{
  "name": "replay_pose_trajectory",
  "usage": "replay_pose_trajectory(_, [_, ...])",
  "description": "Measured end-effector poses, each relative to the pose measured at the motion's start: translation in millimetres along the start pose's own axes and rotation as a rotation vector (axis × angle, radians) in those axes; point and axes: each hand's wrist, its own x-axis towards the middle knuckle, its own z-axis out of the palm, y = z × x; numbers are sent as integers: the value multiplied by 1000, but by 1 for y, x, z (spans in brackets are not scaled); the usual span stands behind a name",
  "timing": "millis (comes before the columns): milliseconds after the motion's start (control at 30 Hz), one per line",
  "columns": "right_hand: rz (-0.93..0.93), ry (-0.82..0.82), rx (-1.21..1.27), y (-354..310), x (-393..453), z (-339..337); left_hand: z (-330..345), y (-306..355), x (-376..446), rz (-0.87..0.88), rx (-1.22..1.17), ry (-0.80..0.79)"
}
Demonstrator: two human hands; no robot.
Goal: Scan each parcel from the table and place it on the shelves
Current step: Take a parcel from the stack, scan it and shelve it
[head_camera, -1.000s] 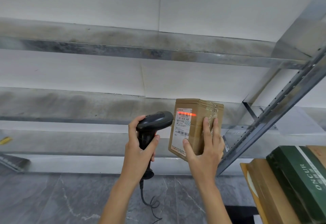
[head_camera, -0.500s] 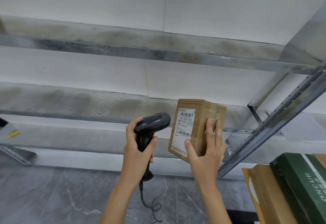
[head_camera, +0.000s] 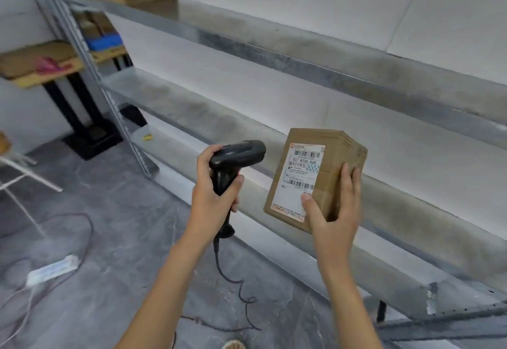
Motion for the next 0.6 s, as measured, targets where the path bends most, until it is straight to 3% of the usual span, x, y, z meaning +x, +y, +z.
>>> replay_pose_trajectory(367, [30, -393, 382, -74, -2, 108, -114, 44, -26, 69, 67, 467])
replay_pose_trajectory(600, [93, -546, 546, -112, -20, 172, -169, 45, -21, 85, 21, 577])
